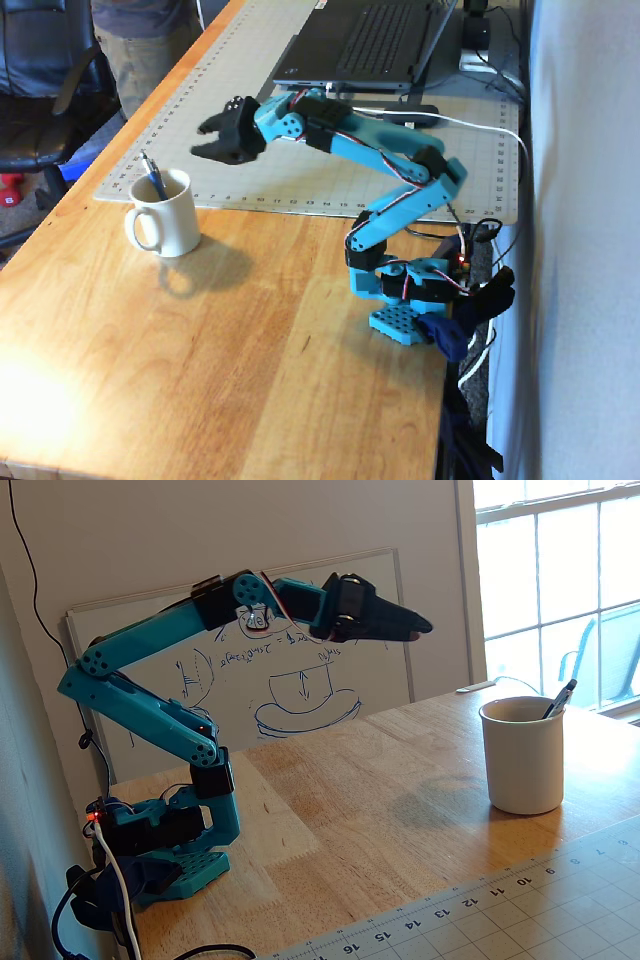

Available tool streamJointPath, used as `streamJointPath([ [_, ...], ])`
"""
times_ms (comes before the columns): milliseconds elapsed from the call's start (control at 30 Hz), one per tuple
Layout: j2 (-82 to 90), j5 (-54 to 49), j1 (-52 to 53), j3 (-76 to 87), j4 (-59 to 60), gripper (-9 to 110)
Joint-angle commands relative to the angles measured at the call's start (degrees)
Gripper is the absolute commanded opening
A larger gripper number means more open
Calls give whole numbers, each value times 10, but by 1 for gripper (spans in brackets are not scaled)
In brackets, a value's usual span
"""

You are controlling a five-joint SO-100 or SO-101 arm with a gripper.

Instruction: Grasp a pen and put it in a mug.

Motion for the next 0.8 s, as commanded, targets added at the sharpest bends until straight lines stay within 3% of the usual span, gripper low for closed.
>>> streamJointPath([
  [0, 75, -140, -1, -34, 125, 6],
  [167, 141, -314, -1, 41, 255, 2],
  [333, 226, -432, 3, 130, 289, 2],
  [767, 430, -461, -5, 410, 288, 2],
])
